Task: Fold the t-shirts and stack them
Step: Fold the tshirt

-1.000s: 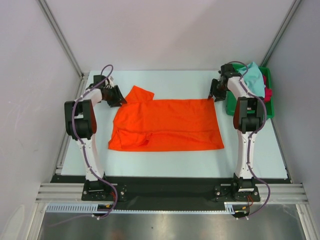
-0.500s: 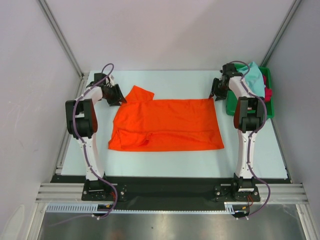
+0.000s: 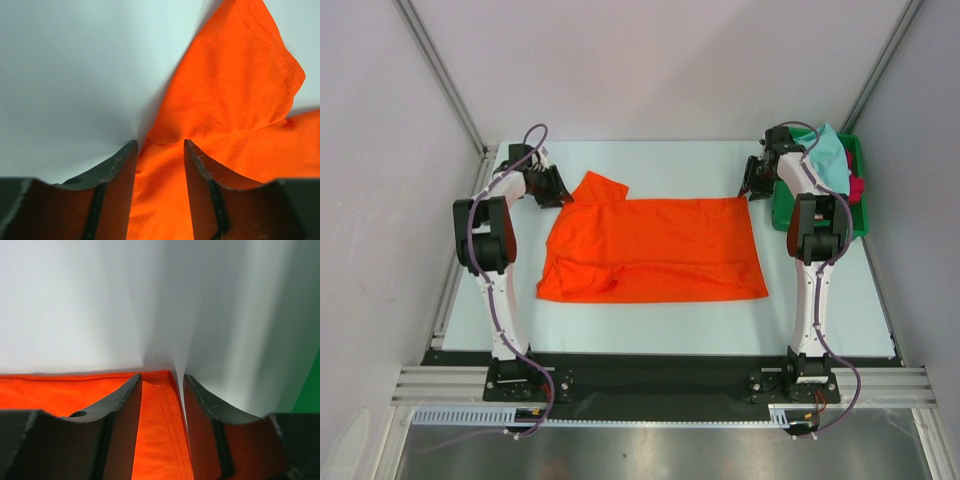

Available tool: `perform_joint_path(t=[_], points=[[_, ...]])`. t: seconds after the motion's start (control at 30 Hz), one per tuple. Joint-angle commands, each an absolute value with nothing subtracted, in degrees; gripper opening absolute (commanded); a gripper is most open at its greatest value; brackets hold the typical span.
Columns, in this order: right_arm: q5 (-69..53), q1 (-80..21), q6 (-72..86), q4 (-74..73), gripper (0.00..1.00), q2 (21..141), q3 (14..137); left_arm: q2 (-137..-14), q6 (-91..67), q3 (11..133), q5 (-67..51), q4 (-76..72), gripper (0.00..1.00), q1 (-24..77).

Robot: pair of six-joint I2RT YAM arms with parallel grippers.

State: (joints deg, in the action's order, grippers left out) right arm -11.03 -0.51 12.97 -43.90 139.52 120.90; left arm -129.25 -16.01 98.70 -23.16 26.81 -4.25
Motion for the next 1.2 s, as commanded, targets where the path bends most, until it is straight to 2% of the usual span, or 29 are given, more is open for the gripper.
perform_joint_path(t=[0.0, 0.37, 0.43, 0.47, 0.5, 0.53, 0.57, 1.17], points=[[-11.43, -0.44, 12.48, -45.09, 0.44, 141.77, 123.04, -131.22, -15.91, 99.84, -23.64, 27.07, 0.47, -4.13], [-12.65, -0.44, 12.83, -46.58, 0.29, 143.7, 125.95, -133.5, -16.17, 103.62, -24.96, 27.51, 0.19, -4.75], [-12.83, -0.44, 12.83, -46.76, 0.22, 143.96, 126.21, -133.94, -16.17, 104.5, -25.14, 27.68, 0.17, -4.83], [-12.83, -0.44, 12.83, -46.93, 0.19, 144.14, 126.38, -134.03, -16.26, 104.59, -25.14, 27.69, 0.1, -4.75], [-12.83, -0.44, 12.75, -47.02, 0.09, 144.14, 126.47, -134.12, -16.35, 104.68, -25.22, 27.69, 0.05, -4.83], [-12.83, -0.44, 12.83, -47.02, 0.04, 144.14, 126.56, -134.12, -16.52, 104.68, -25.14, 27.69, 0.0, -4.83], [-12.92, -0.44, 12.92, -47.02, 0.0, 144.05, 126.91, -133.95, -16.61, 104.59, -25.22, 27.42, 0.0, -4.83], [-11.42, 1.49, 15.82, -42.28, 0.0, 138.25, 124.54, -131.49, -20.48, 102.22, -26.89, 23.55, 0.01, -6.68]])
